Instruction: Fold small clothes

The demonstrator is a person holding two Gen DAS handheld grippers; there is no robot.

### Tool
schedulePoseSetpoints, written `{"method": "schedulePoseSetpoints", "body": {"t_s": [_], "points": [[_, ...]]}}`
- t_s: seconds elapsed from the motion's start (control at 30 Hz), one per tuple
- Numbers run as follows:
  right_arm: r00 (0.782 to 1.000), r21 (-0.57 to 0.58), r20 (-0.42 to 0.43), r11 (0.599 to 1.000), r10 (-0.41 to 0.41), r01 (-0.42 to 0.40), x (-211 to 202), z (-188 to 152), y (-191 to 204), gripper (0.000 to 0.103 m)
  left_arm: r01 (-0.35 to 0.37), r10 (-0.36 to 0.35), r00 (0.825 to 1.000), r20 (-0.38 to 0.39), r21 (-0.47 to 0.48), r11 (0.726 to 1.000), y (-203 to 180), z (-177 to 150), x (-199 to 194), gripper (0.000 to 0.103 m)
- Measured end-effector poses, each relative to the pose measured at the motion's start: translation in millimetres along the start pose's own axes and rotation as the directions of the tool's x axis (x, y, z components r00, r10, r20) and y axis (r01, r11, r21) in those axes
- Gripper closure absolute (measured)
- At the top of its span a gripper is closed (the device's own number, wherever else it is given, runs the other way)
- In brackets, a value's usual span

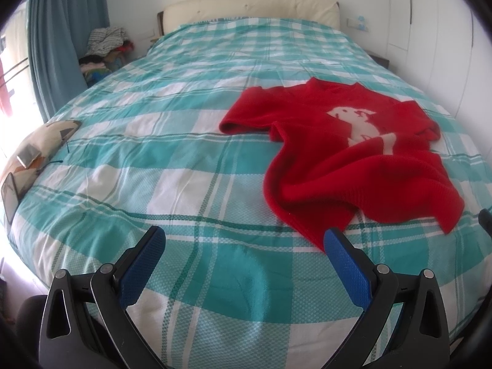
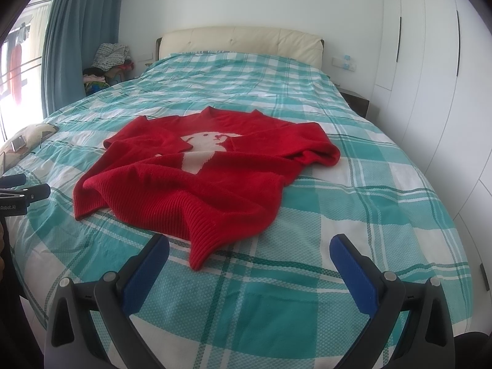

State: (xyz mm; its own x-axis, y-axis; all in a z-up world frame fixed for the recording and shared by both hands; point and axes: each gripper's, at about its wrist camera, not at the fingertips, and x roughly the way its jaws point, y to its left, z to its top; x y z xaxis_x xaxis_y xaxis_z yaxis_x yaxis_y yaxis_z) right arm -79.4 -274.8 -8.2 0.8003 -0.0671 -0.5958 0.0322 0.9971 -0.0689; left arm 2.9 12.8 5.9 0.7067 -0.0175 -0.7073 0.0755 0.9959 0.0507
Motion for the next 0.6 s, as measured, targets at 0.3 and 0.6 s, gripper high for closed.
{"method": "schedulePoseSetpoints", "body": {"t_s": [0.3,0.6], "points": [[1.0,-0.001,-0.001,1.0,-0.001,0.001,0.5,-0.8,0.9,0.0,-0.01,0.01,1.0,-0.009,0.003,1.0,3.7,-3.3,1.3,0.0],[1.0,-0.01,-0.006,1.0,0.003,-0.003,-0.5,-0.5,3.7,0.0,-0.017,0.018,0.999,-0.028,0.008,1.0,-0.5,-2.1,4.9,0.0]]}}
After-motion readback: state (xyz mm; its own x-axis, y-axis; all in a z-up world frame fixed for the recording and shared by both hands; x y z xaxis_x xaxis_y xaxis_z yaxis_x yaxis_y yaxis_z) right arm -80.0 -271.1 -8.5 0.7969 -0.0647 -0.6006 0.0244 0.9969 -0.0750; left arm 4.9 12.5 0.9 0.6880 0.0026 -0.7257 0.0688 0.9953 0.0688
